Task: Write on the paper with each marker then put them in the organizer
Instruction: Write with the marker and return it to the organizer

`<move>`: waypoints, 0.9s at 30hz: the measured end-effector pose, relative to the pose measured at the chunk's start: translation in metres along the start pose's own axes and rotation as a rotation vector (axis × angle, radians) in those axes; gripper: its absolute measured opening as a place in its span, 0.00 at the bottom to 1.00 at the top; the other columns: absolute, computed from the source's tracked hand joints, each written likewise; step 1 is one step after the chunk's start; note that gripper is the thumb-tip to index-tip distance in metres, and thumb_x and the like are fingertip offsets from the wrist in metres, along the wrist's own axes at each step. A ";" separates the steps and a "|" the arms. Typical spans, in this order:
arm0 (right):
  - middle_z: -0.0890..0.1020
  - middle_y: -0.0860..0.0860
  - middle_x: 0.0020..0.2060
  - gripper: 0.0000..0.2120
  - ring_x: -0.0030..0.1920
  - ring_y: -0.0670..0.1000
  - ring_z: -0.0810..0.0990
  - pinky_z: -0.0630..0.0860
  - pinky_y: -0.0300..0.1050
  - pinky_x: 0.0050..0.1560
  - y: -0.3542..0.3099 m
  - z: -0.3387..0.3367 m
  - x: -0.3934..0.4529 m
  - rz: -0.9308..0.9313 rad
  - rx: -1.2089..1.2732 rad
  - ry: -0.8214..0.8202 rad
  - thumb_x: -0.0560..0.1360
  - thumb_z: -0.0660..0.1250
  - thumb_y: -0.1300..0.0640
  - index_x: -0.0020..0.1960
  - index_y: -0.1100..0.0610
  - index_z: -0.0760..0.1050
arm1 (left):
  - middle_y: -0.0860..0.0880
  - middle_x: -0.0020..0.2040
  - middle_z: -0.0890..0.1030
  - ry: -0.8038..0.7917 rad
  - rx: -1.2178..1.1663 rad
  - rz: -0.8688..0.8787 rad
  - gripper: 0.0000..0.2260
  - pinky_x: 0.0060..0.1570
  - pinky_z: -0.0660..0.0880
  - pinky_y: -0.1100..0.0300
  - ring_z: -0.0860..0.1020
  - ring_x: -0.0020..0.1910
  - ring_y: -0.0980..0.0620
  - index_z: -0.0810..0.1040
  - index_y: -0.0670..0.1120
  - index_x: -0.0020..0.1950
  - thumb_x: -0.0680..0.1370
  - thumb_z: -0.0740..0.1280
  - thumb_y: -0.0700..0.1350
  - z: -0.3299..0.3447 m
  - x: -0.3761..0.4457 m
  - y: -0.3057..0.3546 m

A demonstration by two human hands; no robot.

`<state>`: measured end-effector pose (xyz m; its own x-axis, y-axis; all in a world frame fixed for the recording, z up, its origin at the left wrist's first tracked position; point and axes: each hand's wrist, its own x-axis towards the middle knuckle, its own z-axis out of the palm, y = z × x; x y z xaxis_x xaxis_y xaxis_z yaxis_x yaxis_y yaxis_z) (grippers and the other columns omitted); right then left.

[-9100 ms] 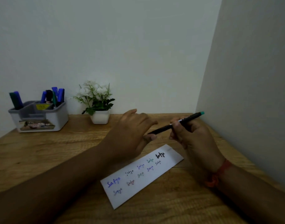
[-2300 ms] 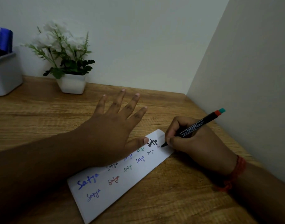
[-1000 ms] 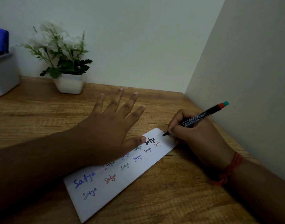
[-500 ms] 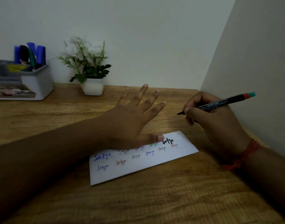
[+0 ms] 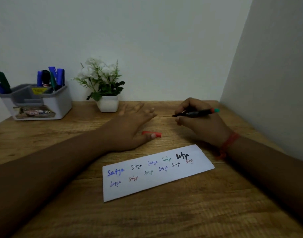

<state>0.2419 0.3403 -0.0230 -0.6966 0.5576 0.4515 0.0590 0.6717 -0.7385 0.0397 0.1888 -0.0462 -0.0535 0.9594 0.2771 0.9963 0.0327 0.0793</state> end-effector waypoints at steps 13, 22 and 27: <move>0.86 0.53 0.49 0.06 0.50 0.50 0.87 0.81 0.50 0.60 -0.007 -0.006 -0.013 0.032 0.125 -0.145 0.77 0.69 0.65 0.52 0.59 0.82 | 0.57 0.51 0.77 0.083 -0.125 0.062 0.12 0.48 0.75 0.53 0.73 0.48 0.60 0.81 0.54 0.59 0.78 0.65 0.55 -0.001 0.002 0.009; 0.86 0.57 0.46 0.07 0.50 0.55 0.86 0.83 0.49 0.56 -0.010 -0.004 -0.016 -0.025 0.245 -0.207 0.77 0.67 0.70 0.51 0.62 0.81 | 0.56 0.51 0.80 0.260 -0.258 -0.025 0.08 0.47 0.74 0.60 0.76 0.49 0.61 0.77 0.53 0.57 0.79 0.67 0.46 -0.001 0.000 0.010; 0.86 0.57 0.47 0.07 0.50 0.54 0.86 0.82 0.47 0.55 -0.011 -0.004 -0.018 -0.035 0.290 -0.207 0.77 0.67 0.71 0.50 0.62 0.81 | 0.55 0.49 0.79 0.274 -0.260 -0.008 0.07 0.48 0.76 0.52 0.76 0.49 0.58 0.76 0.54 0.56 0.79 0.66 0.46 -0.002 -0.001 0.015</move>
<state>0.2565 0.3253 -0.0207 -0.8266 0.4059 0.3899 -0.1520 0.5060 -0.8490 0.0551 0.1880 -0.0438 -0.1126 0.8479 0.5181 0.9473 -0.0658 0.3136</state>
